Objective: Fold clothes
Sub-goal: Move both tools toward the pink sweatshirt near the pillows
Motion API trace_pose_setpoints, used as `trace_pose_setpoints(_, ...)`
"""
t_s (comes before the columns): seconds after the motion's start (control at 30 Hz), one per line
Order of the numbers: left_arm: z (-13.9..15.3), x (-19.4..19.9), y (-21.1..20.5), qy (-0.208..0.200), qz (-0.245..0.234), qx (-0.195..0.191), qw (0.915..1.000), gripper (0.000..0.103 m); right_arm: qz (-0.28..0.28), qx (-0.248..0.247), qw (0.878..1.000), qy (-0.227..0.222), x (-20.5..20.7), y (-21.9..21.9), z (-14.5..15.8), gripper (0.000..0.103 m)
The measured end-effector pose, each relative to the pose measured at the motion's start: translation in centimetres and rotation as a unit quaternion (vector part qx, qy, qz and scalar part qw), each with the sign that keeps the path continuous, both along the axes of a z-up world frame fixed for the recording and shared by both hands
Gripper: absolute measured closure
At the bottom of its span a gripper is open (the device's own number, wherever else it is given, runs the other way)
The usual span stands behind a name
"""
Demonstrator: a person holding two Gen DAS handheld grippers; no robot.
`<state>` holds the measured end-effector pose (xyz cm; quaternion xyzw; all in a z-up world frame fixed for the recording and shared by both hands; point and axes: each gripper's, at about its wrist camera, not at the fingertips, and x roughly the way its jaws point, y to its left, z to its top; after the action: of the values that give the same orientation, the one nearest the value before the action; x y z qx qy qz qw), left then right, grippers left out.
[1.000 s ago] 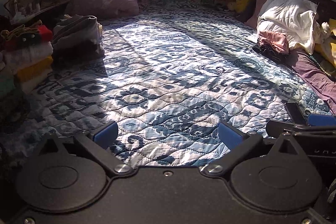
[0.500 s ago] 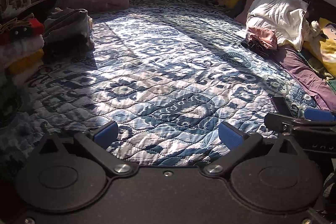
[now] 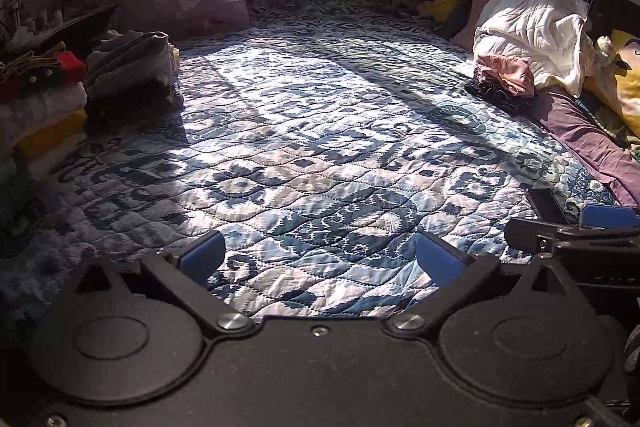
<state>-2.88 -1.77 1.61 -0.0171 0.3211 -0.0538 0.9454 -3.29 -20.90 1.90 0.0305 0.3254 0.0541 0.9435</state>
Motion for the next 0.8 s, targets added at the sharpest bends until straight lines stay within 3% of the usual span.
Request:
trace_pose_setpoints(0.17,-1.0,1.1,-0.7,-0.006,-0.004,0.012,0.9999,0.001,0.002,0.009,1.0,0.006,1.6,-0.7,-0.7,0.0)
trace_pose_setpoints(0.4,-1.8,4.8,-2.5,0.035,-0.012,0.001,0.9993,0.001,-0.007,0.026,0.999,0.017,4.0,-3.2,-2.4,0.0)
trace_pose_setpoints(0.63,-2.5,8.7,-5.9,0.047,-0.032,0.015,0.9983,0.0,-0.022,0.058,0.998,0.014,7.2,-6.7,-4.2,0.0)
trace_pose_setpoints(0.8,-1.5,11.6,-9.2,0.009,-0.064,0.037,0.9973,0.001,-0.056,0.094,0.994,-0.005,9.9,-10.4,-5.4,0.0)
